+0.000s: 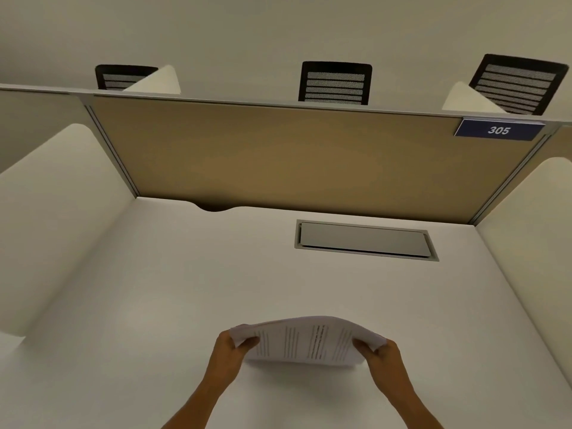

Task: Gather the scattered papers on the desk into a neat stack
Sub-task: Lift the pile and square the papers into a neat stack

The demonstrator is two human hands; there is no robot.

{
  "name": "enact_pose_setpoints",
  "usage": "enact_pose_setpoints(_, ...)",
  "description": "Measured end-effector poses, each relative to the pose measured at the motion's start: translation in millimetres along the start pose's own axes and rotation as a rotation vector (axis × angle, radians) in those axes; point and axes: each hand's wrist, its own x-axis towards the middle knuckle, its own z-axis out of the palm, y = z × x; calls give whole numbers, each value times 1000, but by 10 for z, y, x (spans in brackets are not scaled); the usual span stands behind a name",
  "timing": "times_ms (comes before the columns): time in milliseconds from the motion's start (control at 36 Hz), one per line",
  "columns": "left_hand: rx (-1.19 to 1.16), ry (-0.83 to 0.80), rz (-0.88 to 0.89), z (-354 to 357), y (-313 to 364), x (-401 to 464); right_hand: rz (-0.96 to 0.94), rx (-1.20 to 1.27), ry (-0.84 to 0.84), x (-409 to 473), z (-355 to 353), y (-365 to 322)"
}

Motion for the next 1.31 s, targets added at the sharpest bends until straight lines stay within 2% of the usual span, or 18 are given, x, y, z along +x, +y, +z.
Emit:
enact_pose_setpoints(111,-3,-6,-16,1,10,-19,-29,-30,-40,-5,-3,-47)
enact_pose_setpoints(306,-35,-6,-102,29,-56,-5,76,-73,-56,49,-12,-49)
enact_pose_setpoints(389,-52,-16,-77,-20,-16,11,97,-94,-82,102,-74,-118)
enact_pose_setpoints(556,-136,-43,26,-185,176,108,55,-138,-236,231,-282,-462)
enact_pose_setpoints(611,-47,53,61,-193,292,144,23,-175,-301,274,-342,-609)
enact_pose_setpoints(667,187,161,167,-199,399,193,-15,-230,-356,317,-388,-755)
enact_pose_setpoints(694,302,159,246,-210,468,206,-33,-259,-381,336,-404,-833)
enact_pose_setpoints(750,446,-18,362,-192,659,206,-68,-313,-432,361,-416,-998)
enact_pose_setpoints(833,527,-340,323,-37,946,176,-136,-397,-502,360,-365,-1267)
enact_pose_setpoints(889,451,-471,270,91,1094,147,-180,-448,-533,365,-315,-1420)
enact_pose_setpoints(944,326,-475,235,181,1164,138,-221,-486,-534,393,-294,-1540)
enact_pose_setpoints(1139,-25,-250,179,190,1030,79,-165,-452,-411,498,-509,-1537)
enact_pose_setpoints(1222,-143,-138,117,142,882,59,-123,-282,-392,461,-650,-1313)
enact_pose_setpoints(1306,-253,-93,63,130,750,43,-89,-52,-397,376,-683,-1080)
